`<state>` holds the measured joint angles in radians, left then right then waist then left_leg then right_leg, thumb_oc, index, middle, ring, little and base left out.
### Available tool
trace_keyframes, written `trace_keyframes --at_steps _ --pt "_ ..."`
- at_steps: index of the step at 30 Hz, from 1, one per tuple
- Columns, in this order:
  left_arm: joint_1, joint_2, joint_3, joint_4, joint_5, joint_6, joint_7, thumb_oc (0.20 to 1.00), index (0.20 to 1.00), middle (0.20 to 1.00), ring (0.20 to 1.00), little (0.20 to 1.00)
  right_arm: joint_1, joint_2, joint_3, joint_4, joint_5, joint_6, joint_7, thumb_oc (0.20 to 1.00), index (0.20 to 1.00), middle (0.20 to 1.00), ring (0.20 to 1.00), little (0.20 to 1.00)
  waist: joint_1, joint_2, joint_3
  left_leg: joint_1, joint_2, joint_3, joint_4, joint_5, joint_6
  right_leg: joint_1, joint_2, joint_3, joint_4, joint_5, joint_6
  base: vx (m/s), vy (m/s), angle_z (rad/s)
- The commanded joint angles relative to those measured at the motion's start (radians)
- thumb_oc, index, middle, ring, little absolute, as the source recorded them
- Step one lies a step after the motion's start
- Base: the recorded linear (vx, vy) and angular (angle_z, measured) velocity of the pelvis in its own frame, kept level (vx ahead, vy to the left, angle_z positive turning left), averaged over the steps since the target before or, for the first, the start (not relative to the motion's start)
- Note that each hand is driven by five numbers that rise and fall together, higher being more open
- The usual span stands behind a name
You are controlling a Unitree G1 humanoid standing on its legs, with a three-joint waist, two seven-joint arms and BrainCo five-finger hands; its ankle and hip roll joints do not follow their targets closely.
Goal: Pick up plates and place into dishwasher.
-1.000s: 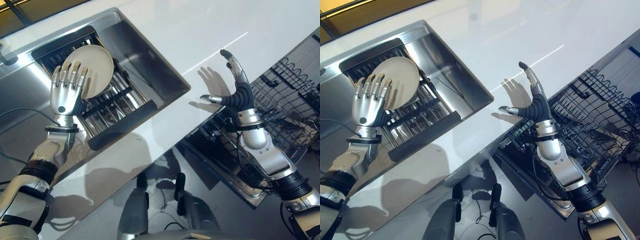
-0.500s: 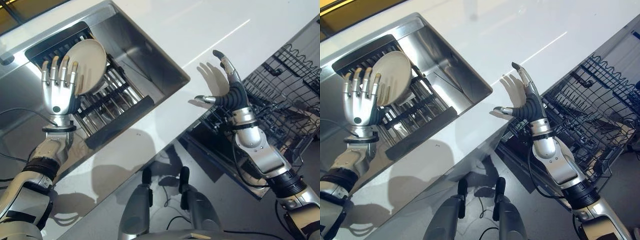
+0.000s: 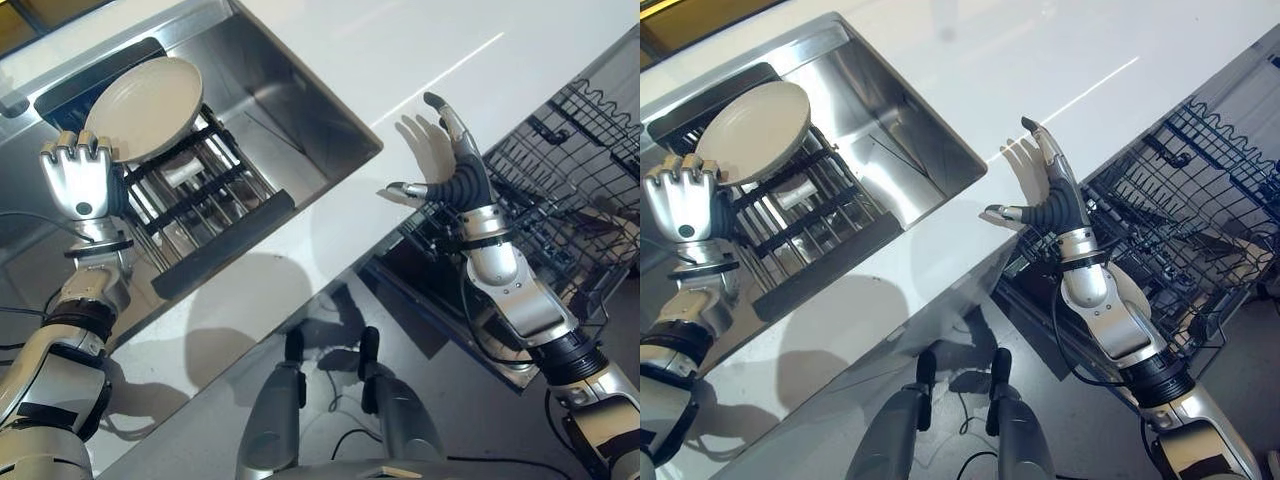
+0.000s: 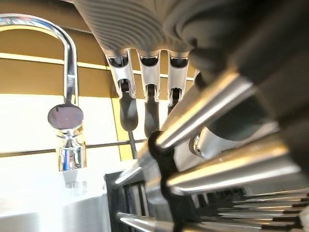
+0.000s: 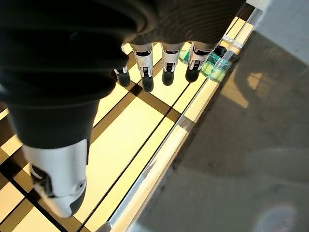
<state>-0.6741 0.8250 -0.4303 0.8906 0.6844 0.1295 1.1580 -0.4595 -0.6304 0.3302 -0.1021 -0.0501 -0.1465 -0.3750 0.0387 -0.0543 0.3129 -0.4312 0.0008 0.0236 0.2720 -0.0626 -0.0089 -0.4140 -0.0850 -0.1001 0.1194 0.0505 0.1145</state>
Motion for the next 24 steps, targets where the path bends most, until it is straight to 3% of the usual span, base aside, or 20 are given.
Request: trace_keyframes --at_steps 1,11,24 --pt "-0.149 -0.199 0.058 0.046 -0.028 -0.021 -0.018 0.2 0.2 0.2 0.2 0.2 -0.197 0.02 -0.044 -0.103 -0.032 -0.024 -0.006 1.0 1.0 1.0 1.0 1.0 -0.032 -0.108 0.197 0.01 -0.002 0.006 -0.013 -0.004 0.031 -0.015 -0.001 0.019 0.207 -0.057 0.002 -0.01 0.056 -0.18" --pt "-0.158 -0.208 0.043 0.049 -0.065 -0.069 -0.032 0.2 0.2 0.2 0.2 0.2 -0.192 0.012 -0.043 -0.101 -0.037 -0.045 0.005 1.0 1.0 1.0 1.0 1.0 -0.042 -0.096 0.203 0.005 -0.006 0.015 -0.01 -0.008 0.037 -0.032 -0.001 0.026 0.217 -0.058 0.002 -0.01 0.036 0.07" --pt "-0.095 -0.212 0.116 0.001 -0.115 -0.137 0.06 0.2 0.2 0.2 0.2 0.2 -0.167 0.018 -0.063 -0.121 -0.04 -0.042 0.017 1.0 1.0 1.0 1.0 1.0 -0.027 -0.084 0.182 0.028 -0.016 0.008 -0.022 -0.008 0.041 -0.015 -0.009 0.011 0.219 -0.067 -0.002 0.0 0.006 0.01"
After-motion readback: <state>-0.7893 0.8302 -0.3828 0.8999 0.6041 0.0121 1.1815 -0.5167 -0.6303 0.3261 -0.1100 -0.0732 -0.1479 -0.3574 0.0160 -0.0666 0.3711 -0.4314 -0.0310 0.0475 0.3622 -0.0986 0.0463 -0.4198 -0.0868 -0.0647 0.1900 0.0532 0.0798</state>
